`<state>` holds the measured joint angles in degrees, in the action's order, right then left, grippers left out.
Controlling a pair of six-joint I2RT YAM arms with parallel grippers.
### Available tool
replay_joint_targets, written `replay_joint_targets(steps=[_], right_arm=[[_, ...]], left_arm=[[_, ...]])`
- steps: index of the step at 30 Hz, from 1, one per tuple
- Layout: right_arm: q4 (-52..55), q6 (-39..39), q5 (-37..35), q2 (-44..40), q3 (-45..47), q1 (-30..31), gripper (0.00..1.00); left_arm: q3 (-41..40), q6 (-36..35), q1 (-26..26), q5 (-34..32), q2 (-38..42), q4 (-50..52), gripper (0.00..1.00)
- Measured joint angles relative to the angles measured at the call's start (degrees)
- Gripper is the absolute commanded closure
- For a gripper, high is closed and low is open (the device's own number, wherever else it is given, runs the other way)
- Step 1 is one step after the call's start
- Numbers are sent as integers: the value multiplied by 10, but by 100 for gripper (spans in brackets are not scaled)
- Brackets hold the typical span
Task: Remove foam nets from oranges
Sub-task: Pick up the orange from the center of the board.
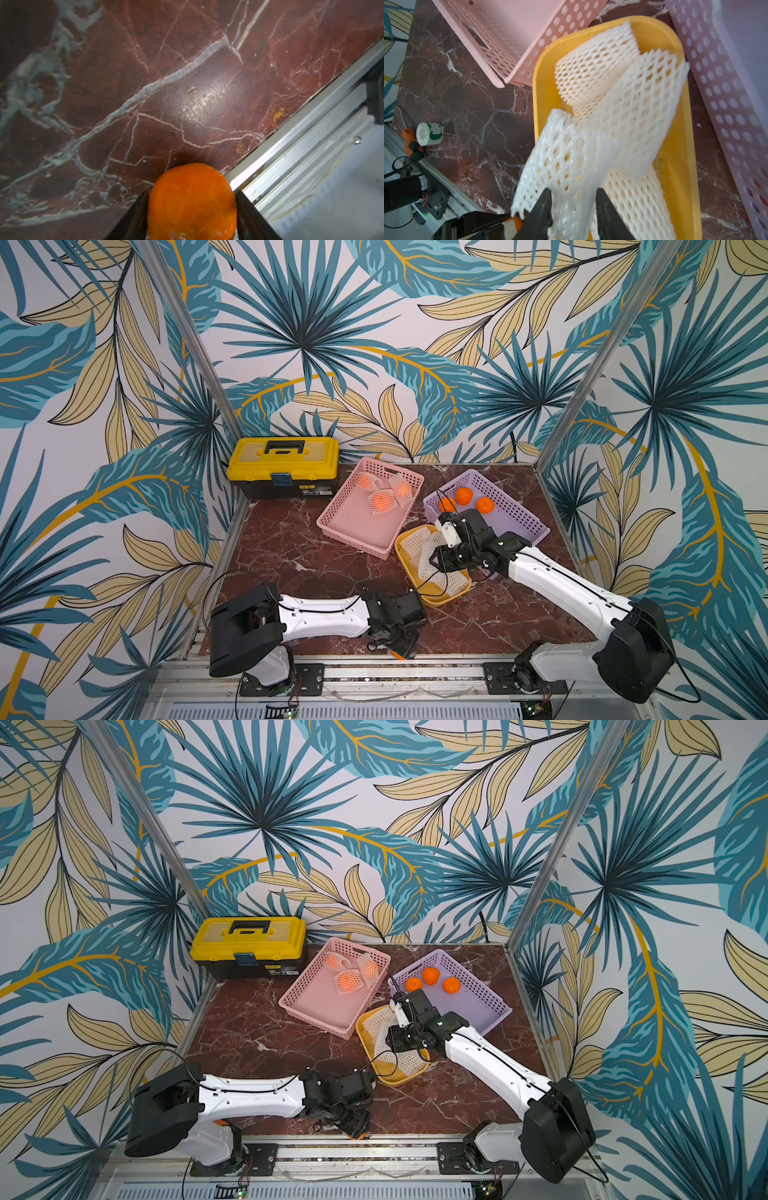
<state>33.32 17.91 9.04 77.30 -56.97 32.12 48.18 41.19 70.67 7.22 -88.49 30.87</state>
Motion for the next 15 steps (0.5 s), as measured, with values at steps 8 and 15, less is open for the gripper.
replay_joint_targets(steps=[8, 15], right_arm=[[-3, -18, -2, 26, 1, 0, 54], [-13, -26, -12, 44, 2, -1, 51]], left_arm=[[-5, 7, -1, -28, 26, -2, 57], [-30, 7, -30, -70, 149, 2, 60]])
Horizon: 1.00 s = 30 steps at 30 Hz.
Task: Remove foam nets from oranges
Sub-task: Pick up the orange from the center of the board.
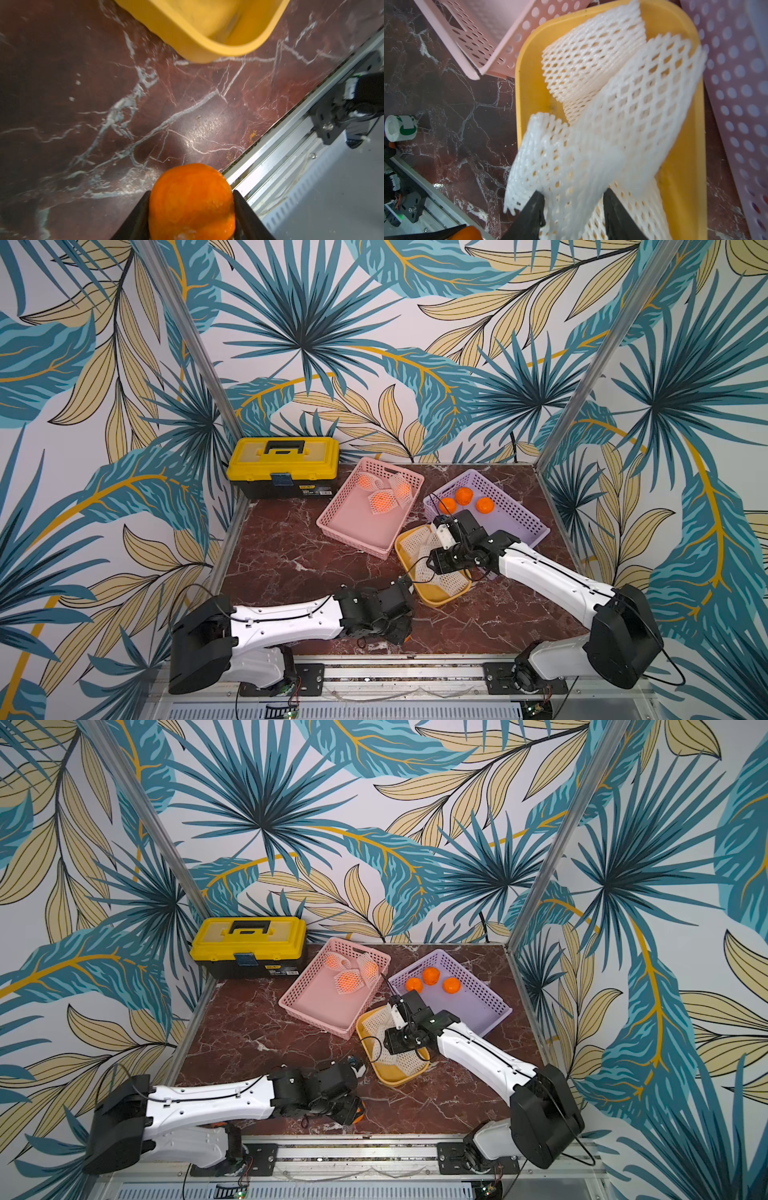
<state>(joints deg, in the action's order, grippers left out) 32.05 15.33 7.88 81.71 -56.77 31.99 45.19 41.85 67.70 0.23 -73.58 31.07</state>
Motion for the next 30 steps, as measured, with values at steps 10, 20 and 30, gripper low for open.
replay_joint_targets(steps=[10, 20, 30], right_arm=[[21, 9, -35, 45, 0, -5, 38], [21, 36, -66, 90, -40, -4, 17], [26, 57, -53, 13, -27, -4, 8]], left_arm=[[-43, 2, -49, -93, 180, 0, 60], [-65, -1, -84, -142, 264, -45, 59], [-65, -5, -91, -143, 268, -90, 58]])
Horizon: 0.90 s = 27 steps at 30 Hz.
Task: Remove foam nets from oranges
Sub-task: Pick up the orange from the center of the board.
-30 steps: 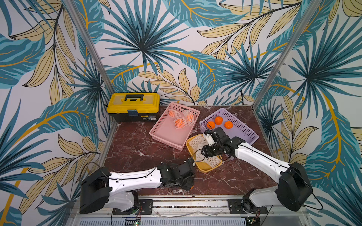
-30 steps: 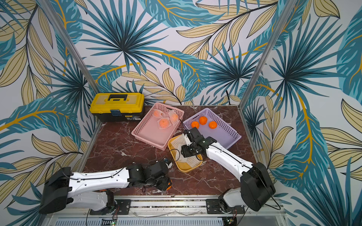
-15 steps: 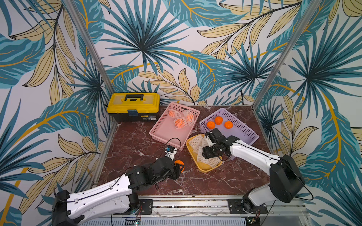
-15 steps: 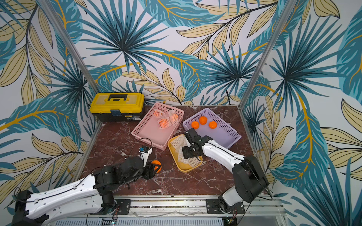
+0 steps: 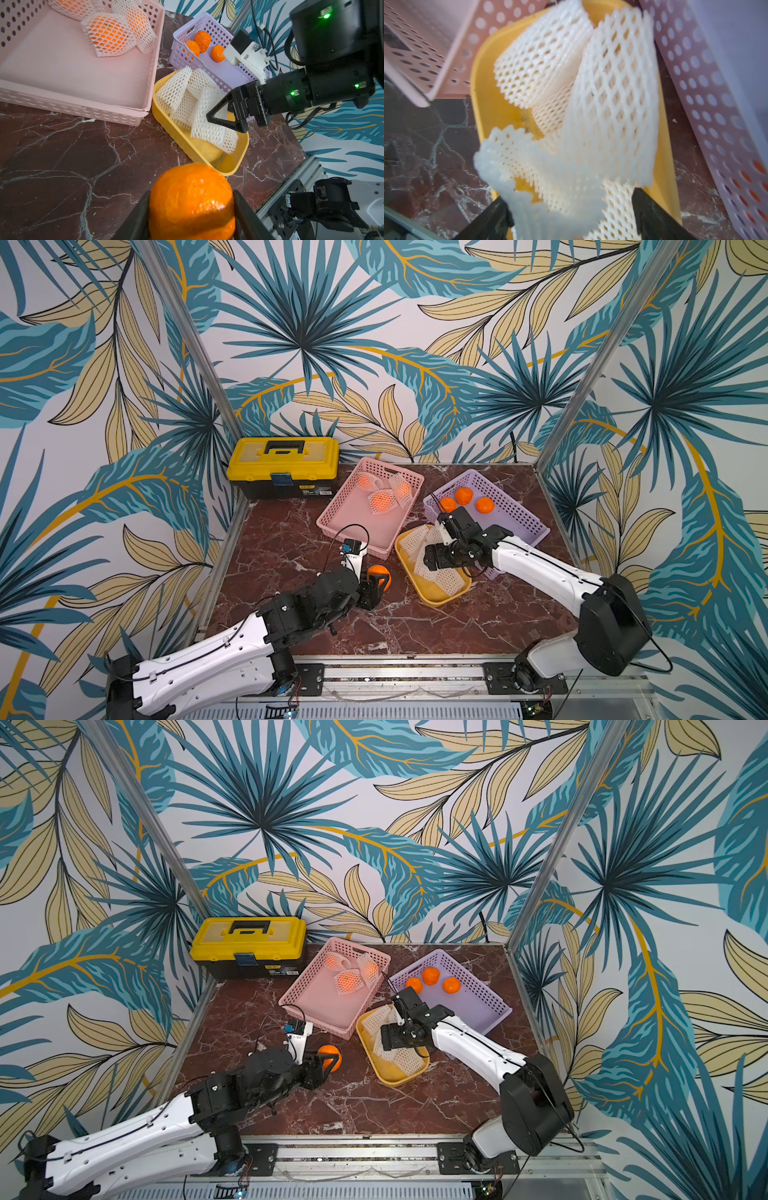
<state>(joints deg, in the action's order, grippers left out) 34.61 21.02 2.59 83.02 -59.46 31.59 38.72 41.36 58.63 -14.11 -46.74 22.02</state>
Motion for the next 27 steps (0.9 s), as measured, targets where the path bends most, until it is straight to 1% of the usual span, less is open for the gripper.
replay_joint_targets(steps=[4, 10, 18, 22, 25, 27], right_arm=[[-1, 7, 11, -41, 6, 0, 5], [9, 13, 14, -54, 22, 0, 5], [14, 16, 6, -104, 33, 0, 6], [-10, 23, 2, -138, 47, 0, 7], [-18, 27, -3, -146, 42, 0, 9], [-29, 28, 11, -148, 41, -1, 9]], left_arm=[[0, 0, -2, 3, -4, -16, 58], [0, 3, -2, 17, -21, -37, 58], [0, 7, -3, 29, -41, -61, 58], [0, 12, -3, 31, -47, -68, 58], [0, 15, -3, 32, -47, -74, 58], [0, 17, -3, 32, -47, -77, 58]])
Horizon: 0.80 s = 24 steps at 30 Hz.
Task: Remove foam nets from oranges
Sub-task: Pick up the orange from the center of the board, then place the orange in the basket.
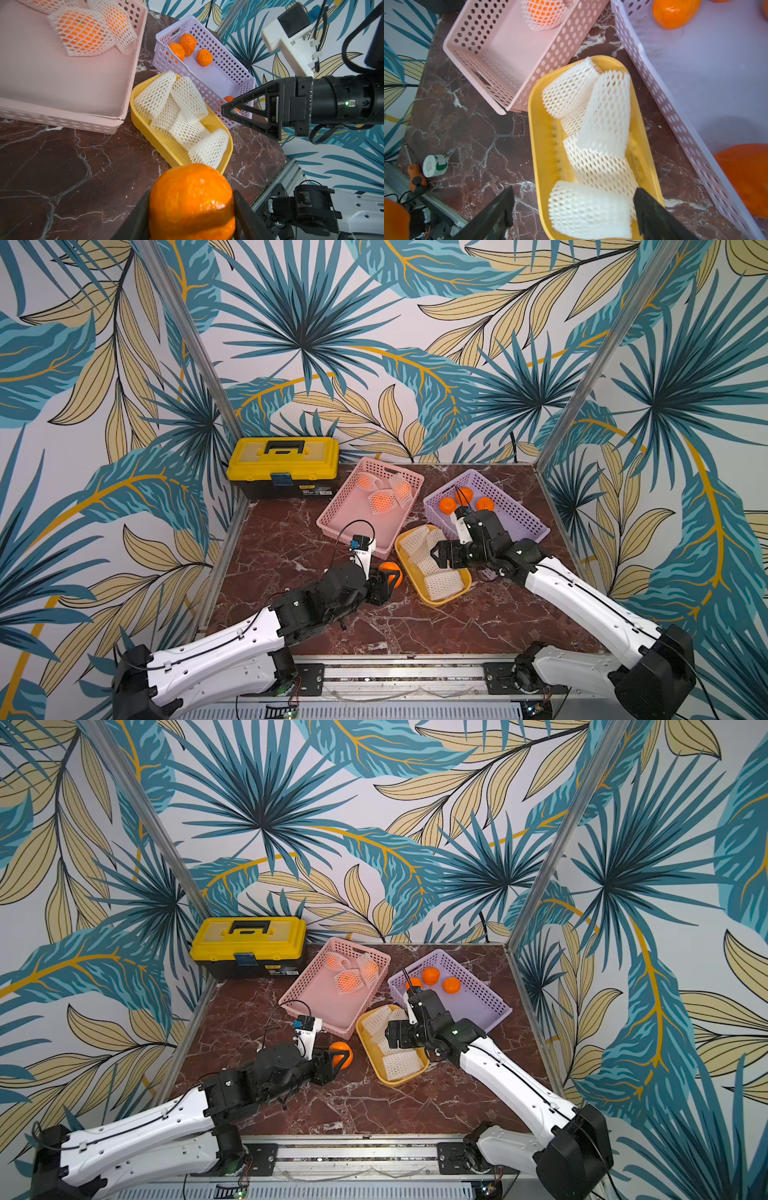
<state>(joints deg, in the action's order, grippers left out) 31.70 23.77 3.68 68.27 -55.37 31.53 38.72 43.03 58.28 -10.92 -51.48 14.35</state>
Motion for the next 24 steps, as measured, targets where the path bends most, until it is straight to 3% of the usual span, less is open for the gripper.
replay_joint_targets(steps=[5, 9, 13, 19, 24], right_arm=[[-105, 0, 116, -47, 54, 0, 14], [-210, 3, 219, -66, 117, 0, 16], [-300, 2, 274, -66, 178, 2, 16], [-387, -6, 266, -68, 210, 5, 16], [-393, -19, 158, -119, 212, 5, 15]], left_arm=[[0, 14, -11, 2, -6, -13, 58], [4, 42, -48, 22, -26, -17, 58], [27, 74, -89, 64, -61, -17, 58], [85, 96, -105, 129, -128, -21, 58], [198, 94, -114, 170, -242, -8, 59]])
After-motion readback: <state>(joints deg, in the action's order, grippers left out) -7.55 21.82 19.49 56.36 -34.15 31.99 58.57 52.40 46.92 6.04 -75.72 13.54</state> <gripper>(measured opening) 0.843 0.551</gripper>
